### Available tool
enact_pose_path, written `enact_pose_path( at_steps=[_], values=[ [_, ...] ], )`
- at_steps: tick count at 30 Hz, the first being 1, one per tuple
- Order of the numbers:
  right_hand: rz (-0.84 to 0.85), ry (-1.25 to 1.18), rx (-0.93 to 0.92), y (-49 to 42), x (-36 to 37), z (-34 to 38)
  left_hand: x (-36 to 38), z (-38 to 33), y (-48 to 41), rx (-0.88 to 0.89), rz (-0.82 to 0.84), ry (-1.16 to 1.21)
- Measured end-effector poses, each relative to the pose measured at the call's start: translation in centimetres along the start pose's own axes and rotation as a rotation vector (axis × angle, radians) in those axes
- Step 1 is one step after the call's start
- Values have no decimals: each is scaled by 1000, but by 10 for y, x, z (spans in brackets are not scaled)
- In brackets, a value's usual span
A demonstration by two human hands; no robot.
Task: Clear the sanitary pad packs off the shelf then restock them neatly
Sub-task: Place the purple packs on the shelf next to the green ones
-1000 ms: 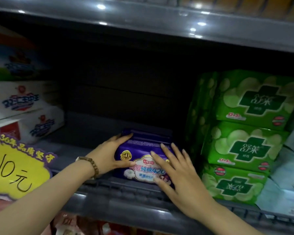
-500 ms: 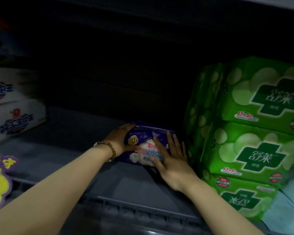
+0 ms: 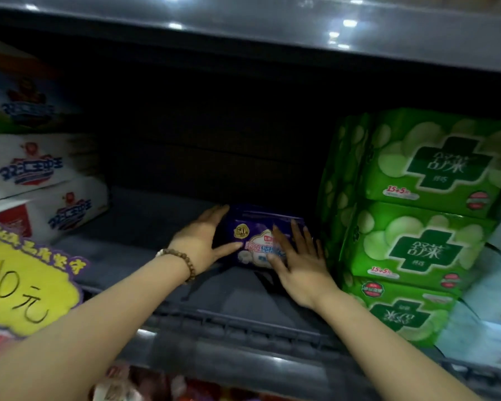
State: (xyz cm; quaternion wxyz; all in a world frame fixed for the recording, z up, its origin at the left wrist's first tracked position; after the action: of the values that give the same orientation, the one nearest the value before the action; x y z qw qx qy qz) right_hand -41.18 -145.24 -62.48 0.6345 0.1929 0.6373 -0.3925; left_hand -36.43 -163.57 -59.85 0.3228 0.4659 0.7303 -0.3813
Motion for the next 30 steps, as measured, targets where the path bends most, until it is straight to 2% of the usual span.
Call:
enact_pose_path(
  at_steps=[5, 8, 11, 15, 19, 23, 26, 28, 30],
  values=[
    [-84, -23, -114, 58, -18, 49, -25, 10, 96, 99, -82, 3],
    [-105, -196, -127, 108, -13, 78, -26, 26, 158, 98, -121, 19],
    [-72, -373, -139, 158, 12, 110, -9, 55, 210, 25, -99, 76],
    [136, -399, -152, 210, 93, 145, 45, 123, 267, -258, 153, 77],
    [377, -564, 48, 238, 187, 151, 93, 180, 296, -503, 341, 68],
    [440, -918, 381, 247, 258, 151, 139, 227, 308, -781, 567, 171],
    [440, -1278, 719, 255, 294, 153, 162, 246, 307, -904, 592, 246],
    [485, -1375, 882, 260, 304, 158, 175, 257, 309, -986, 593, 230],
    [522, -1395, 957, 261, 318, 160, 186, 272, 312, -1046, 593, 219]
  ],
)
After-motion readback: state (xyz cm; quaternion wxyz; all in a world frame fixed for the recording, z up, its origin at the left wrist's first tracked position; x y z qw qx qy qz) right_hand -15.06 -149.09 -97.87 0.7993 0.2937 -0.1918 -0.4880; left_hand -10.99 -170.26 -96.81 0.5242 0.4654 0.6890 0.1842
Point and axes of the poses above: each hand's wrist, its own y-axis away from the middle knuckle, its own x-axis out of the palm, z = x × y, the point moved 6 cm from there along -y, towards the middle knuckle, and after that the axes turned 11 degrees about -x, right-handed, at the moved point
